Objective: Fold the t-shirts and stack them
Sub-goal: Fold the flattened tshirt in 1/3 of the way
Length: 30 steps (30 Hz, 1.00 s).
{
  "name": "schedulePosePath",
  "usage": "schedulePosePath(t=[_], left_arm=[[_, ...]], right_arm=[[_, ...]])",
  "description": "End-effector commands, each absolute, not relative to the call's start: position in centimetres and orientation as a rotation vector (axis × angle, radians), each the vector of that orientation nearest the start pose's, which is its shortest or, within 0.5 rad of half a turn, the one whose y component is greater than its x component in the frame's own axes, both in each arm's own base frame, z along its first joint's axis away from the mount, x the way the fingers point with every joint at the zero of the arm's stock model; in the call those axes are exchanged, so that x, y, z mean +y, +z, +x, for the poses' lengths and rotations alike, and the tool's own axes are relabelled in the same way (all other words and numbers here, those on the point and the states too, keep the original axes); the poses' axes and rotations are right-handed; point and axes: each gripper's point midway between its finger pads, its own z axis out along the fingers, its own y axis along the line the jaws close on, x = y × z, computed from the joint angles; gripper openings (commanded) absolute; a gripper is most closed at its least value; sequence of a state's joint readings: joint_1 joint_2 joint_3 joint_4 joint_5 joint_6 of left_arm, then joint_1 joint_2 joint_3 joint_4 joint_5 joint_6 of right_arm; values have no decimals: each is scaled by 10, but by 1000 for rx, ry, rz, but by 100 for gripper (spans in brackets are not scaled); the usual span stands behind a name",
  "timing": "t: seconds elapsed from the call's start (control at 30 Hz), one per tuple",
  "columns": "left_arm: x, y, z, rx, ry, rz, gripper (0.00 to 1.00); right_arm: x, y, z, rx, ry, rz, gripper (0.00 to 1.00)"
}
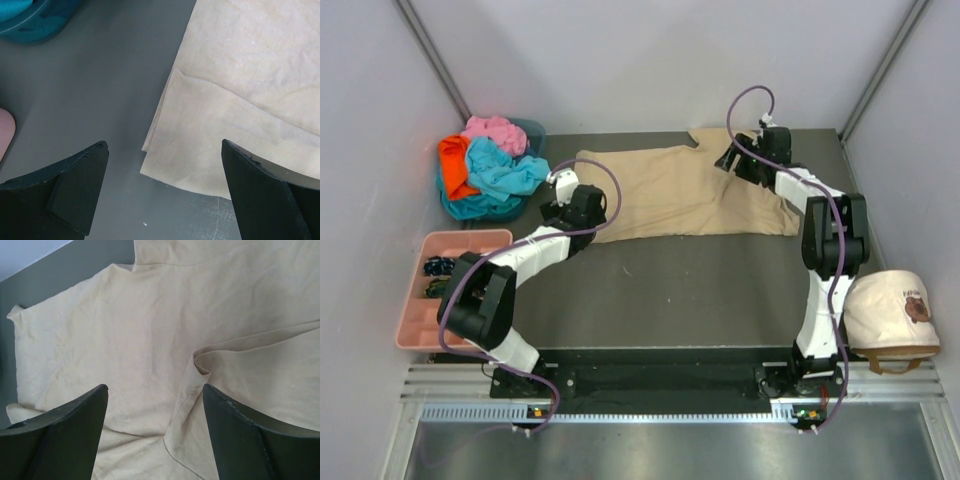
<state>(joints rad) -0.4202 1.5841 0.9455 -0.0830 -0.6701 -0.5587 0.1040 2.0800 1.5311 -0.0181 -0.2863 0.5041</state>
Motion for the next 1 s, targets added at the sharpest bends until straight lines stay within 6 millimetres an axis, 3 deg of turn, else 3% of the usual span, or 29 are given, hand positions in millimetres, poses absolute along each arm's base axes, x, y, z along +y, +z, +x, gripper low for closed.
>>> schedulePosePath(t=[0.0,0.67,0.97], left_arm=[[-78,122,405,2014,169,-506,99],[-76,119,401,2019,171,-521,99],[-79,118,403,2022,163,-518,99]], right_arm=[[145,108,563,2162,713,231,77],[165,85,559,2213,765,200,77],[155,79,548,2249,686,229,77]])
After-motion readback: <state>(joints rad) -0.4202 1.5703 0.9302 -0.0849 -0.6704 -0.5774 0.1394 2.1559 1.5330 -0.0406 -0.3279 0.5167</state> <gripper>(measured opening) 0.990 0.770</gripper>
